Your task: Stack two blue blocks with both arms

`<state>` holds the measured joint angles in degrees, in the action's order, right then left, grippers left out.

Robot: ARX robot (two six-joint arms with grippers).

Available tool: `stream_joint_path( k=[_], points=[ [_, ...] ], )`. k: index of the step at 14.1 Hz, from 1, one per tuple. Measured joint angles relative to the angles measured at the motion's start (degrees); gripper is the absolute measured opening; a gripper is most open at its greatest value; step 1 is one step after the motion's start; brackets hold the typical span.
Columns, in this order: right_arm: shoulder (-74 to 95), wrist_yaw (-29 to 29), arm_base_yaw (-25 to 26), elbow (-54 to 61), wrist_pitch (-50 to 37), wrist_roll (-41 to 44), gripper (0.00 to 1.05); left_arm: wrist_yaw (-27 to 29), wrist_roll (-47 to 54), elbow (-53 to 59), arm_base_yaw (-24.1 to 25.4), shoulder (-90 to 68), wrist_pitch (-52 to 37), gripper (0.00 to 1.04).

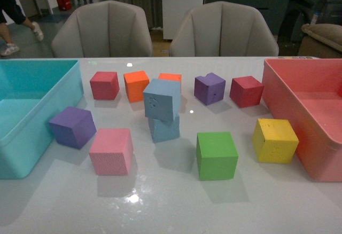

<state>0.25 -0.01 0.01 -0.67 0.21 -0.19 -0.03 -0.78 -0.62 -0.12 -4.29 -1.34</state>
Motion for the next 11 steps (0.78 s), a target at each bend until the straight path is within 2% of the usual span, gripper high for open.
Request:
stream_joint_path(
  k=[1,6,7,11],
  points=[
    [0.0,0.0,0.0,0.0,0.0,0.0,0.98,0.0,0.0,0.0,0.0,3.8,0.8,0.02],
    [0.0,0.0,0.0,0.0,0.0,0.0,0.98,0.0,0.0,0.0,0.0,3.8,1.5,0.02],
    [0.0,0.0,0.0,0.0,0.0,0.0,0.98,0.0,0.0,0.0,0.0,3.8,1.5,0.09],
    [0.0,0.0,0.0,0.0,0.0,0.0,0.98,0.1,0.0,0.0,0.0,3.8,1.5,0.66]
  ],
)
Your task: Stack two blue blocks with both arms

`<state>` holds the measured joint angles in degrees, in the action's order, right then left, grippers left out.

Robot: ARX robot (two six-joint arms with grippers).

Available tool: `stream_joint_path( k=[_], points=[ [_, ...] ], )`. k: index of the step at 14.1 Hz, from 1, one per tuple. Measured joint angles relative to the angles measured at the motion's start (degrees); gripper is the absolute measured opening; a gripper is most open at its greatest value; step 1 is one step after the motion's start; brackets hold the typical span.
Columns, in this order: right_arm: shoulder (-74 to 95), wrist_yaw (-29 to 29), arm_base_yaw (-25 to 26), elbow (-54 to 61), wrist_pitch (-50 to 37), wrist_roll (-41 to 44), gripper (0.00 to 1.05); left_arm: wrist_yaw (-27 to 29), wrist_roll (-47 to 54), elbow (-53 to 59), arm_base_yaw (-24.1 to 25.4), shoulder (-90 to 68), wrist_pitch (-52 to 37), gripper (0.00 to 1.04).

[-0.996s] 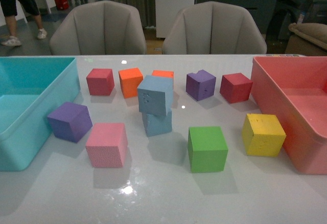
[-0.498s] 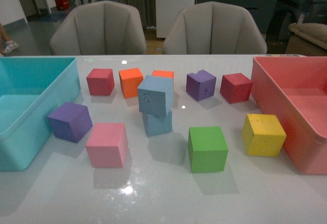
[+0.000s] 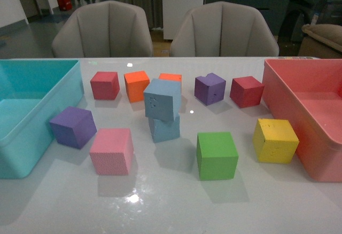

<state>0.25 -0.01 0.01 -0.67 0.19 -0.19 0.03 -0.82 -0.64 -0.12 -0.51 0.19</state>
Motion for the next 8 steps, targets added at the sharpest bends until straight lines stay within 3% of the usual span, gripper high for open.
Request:
stream_joint_path(
  k=[2,3,8],
  points=[
    [0.0,0.0,0.0,0.0,0.0,0.0,0.98,0.0,0.0,0.0,0.0,0.0,0.0,0.94],
    [0.0,0.0,0.0,0.0,0.0,0.0,0.98,0.0,0.1,0.0,0.0,0.0,0.0,0.99],
    [0.0,0.0,0.0,0.0,0.0,0.0,0.98,0.0,0.1,0.0,0.0,0.0,0.0,0.98]
  ],
)
